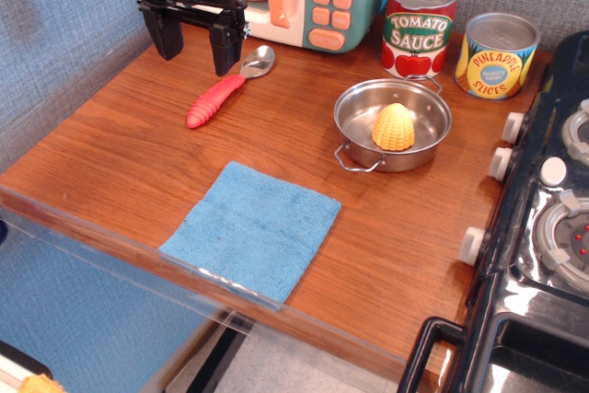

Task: Move the blue towel to the front left corner of the table

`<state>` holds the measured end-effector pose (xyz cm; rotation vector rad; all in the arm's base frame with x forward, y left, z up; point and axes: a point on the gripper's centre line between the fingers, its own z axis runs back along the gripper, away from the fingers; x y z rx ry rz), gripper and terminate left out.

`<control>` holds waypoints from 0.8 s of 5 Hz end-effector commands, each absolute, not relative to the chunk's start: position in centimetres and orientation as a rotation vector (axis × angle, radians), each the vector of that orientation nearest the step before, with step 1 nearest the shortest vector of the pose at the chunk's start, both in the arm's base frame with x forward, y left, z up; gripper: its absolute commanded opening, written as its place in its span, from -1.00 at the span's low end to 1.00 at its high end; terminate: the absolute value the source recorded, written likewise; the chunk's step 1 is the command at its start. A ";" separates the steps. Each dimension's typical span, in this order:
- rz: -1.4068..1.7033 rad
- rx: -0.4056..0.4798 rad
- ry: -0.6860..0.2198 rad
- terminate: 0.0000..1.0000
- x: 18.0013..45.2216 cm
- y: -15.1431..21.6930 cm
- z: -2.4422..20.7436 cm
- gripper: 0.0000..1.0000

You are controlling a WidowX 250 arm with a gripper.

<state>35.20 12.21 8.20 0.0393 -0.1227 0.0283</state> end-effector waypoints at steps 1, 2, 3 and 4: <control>0.028 0.039 -0.123 -1.00 35.2 12.2 8.2 1.00; 0.014 0.053 -0.181 -1.00 33.9 10.8 8.4 1.00; -0.031 0.040 -0.189 -1.00 30.8 8.9 8.7 1.00; -0.059 0.019 -0.156 -1.00 27.4 7.4 7.5 1.00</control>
